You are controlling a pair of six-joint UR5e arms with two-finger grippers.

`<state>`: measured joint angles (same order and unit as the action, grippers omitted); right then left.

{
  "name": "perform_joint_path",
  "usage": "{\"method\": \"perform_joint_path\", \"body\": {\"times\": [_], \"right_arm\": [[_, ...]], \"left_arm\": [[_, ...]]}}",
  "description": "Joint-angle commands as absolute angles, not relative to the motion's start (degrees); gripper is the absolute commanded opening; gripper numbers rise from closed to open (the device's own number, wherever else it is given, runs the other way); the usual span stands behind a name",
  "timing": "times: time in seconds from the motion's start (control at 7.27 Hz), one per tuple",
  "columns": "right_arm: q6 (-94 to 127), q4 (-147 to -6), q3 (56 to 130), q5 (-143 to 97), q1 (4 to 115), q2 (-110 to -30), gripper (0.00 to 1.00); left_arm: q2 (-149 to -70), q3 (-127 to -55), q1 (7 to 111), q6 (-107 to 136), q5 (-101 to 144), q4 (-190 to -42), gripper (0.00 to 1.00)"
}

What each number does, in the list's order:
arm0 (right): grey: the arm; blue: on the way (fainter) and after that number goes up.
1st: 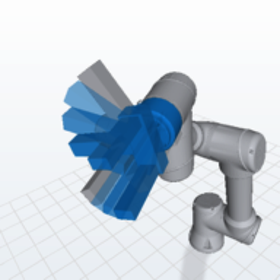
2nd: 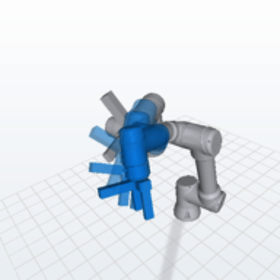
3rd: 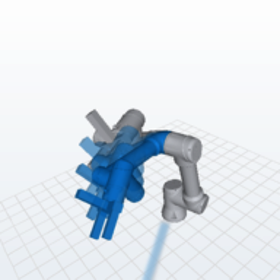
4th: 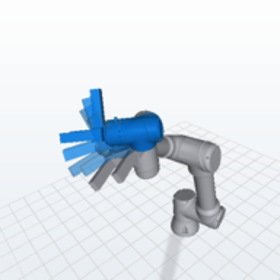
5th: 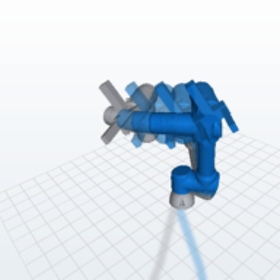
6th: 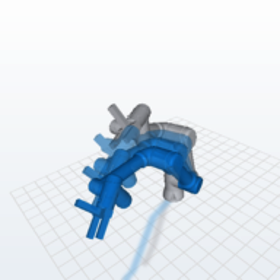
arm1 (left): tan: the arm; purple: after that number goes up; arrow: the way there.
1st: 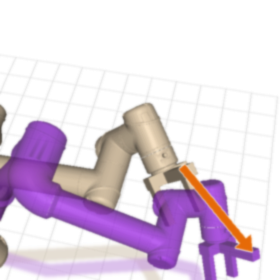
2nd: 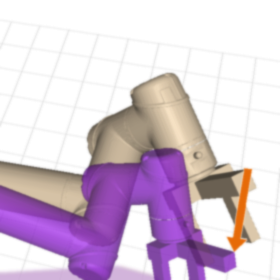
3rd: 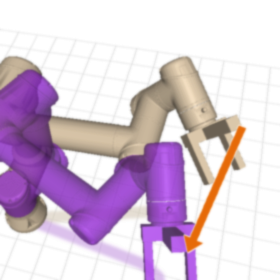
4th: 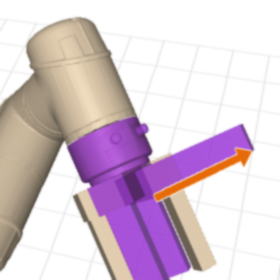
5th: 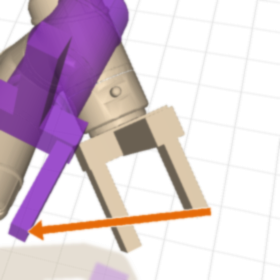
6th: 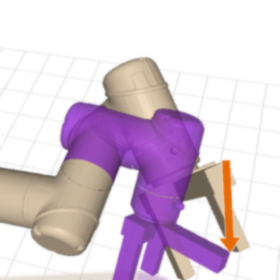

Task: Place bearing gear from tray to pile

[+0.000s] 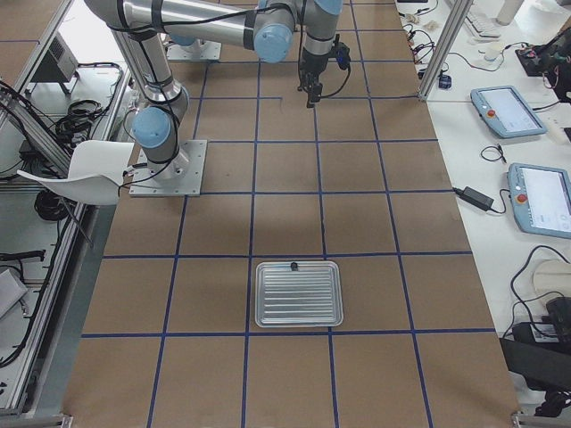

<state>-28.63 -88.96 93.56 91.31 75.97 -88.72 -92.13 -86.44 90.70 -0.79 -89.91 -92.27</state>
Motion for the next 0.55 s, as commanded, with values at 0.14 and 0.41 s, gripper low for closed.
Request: {"method": "perform_joint_path", "body": {"times": [0.14, 0.41], "right_arm": [[-69.7, -91.2, 94.1, 91.6, 54.6, -86.5, 1.00], [-95.6, -105.0, 93.3, 89.2, 43.2, -75.3, 1.00]], "left_arm": [[-97.4, -95.4, 102.4, 8.1, -90.4, -73.8, 1.00], [-99.1, -98.5, 105.3, 12.3, -90.4, -70.1, 1.00]]}}
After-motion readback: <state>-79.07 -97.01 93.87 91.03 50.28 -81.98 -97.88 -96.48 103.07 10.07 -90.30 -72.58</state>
